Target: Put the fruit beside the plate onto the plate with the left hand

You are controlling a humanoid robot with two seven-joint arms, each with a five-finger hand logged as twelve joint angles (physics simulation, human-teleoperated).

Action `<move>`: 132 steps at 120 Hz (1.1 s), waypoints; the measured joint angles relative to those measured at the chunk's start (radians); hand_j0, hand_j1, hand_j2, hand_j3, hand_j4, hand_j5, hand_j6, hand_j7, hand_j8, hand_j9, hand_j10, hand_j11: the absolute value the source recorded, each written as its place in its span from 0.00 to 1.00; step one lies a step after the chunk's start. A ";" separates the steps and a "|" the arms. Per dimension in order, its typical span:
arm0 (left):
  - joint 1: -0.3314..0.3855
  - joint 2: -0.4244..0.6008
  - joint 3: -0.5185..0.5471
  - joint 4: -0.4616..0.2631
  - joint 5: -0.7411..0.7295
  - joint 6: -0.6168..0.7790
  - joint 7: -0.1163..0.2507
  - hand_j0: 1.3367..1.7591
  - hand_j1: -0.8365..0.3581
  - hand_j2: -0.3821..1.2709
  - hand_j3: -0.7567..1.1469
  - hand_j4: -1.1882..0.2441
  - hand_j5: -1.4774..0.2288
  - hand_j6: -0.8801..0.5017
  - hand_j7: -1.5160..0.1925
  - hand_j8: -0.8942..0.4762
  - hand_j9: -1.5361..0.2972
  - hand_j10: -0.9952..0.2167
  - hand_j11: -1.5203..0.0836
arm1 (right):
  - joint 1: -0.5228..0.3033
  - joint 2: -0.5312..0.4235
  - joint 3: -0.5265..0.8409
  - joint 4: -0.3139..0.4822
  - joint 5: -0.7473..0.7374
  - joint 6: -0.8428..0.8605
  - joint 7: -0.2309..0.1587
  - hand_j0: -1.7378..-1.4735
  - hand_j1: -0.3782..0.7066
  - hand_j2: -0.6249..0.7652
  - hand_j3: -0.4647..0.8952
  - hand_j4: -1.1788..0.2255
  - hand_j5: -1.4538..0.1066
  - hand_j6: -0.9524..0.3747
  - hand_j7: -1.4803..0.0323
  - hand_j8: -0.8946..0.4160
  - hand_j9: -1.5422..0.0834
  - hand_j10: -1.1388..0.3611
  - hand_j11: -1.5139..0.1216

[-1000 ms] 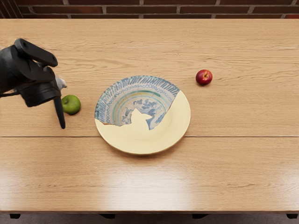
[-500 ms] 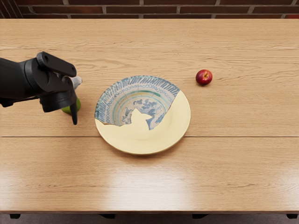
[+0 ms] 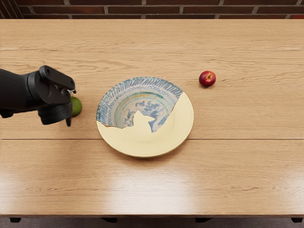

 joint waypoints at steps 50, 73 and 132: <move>0.005 -0.013 -0.007 0.002 0.000 0.049 -0.004 0.76 0.73 0.26 0.40 0.64 0.66 0.44 0.68 0.46 0.65 0.60 0.73 | 0.000 0.000 0.000 0.000 0.000 0.000 0.000 0.30 0.04 0.45 0.34 0.83 0.92 0.71 0.97 0.67 0.94 0.75 0.92; 0.006 -0.015 -0.012 0.011 0.001 0.054 -0.016 0.76 0.70 0.27 0.40 0.63 0.64 0.43 0.67 0.44 0.63 0.58 0.71 | 0.000 0.000 0.000 0.000 0.000 0.000 0.000 0.30 0.04 0.45 0.34 0.83 0.92 0.71 0.97 0.67 0.94 0.75 0.92; 0.005 -0.027 -0.032 0.017 -0.002 0.053 -0.032 0.76 0.69 0.27 0.40 0.62 0.63 0.42 0.66 0.43 0.62 0.57 0.70 | 0.000 0.000 0.000 0.000 0.000 0.000 0.000 0.30 0.04 0.45 0.34 0.83 0.92 0.71 0.97 0.67 0.94 0.75 0.92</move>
